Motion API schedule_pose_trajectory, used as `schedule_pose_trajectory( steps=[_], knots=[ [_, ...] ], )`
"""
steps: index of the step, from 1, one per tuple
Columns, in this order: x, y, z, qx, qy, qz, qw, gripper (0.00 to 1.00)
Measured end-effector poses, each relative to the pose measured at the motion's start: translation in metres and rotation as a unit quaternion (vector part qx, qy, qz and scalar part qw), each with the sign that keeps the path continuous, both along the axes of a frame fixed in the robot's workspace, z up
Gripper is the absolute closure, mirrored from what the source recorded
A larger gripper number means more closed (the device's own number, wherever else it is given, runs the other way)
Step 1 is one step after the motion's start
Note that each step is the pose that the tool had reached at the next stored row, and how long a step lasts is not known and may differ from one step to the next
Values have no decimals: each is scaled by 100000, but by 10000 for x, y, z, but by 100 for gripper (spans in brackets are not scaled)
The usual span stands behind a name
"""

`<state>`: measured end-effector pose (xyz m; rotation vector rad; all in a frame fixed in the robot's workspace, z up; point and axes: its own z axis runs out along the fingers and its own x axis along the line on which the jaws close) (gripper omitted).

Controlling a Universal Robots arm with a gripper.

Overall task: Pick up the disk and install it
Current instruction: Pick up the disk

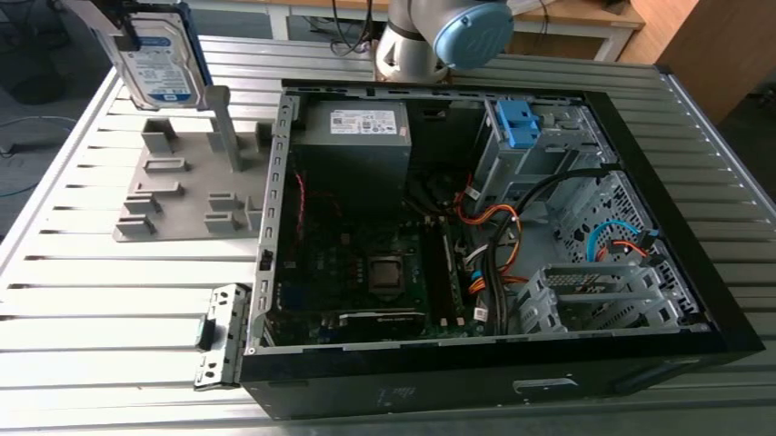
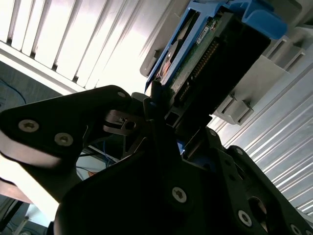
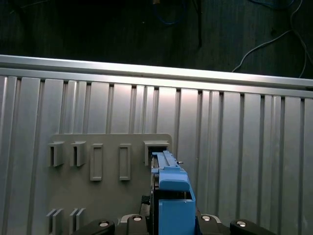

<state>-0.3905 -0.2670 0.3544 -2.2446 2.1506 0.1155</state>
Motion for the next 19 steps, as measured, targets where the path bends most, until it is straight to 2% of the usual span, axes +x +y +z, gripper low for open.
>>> schedule_pose_trajectory(
  steps=[19],
  knots=[
    [0, 0, 124, 36, 5, 1, 100000, 64]
  ],
)
